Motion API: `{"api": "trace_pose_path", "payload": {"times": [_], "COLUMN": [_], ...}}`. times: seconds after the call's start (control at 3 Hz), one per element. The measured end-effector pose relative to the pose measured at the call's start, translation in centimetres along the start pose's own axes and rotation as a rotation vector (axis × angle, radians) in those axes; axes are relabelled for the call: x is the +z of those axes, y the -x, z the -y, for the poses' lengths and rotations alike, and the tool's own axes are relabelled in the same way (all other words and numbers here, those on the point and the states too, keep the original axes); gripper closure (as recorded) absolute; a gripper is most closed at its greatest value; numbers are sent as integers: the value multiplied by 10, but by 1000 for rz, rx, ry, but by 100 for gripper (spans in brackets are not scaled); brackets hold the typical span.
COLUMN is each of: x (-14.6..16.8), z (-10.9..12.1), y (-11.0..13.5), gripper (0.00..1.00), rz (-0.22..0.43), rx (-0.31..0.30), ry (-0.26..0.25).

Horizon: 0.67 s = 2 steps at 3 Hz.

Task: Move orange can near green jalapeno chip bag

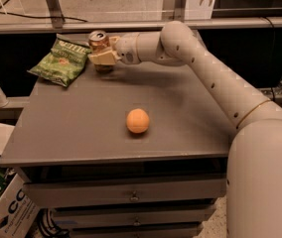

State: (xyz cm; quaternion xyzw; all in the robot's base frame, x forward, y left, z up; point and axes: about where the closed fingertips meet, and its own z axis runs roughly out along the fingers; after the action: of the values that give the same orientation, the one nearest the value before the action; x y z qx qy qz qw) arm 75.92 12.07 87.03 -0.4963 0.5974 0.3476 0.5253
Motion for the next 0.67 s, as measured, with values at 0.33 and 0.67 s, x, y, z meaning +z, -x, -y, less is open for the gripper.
{"api": "trace_pose_path", "payload": {"times": [0.33,0.67], "x": [19,27], "z": [-12,-17], "y": [-3,-4], "gripper": [100,100], "rz": [-10,-7], "rx": [-4,2], "ry": [37,53]}}
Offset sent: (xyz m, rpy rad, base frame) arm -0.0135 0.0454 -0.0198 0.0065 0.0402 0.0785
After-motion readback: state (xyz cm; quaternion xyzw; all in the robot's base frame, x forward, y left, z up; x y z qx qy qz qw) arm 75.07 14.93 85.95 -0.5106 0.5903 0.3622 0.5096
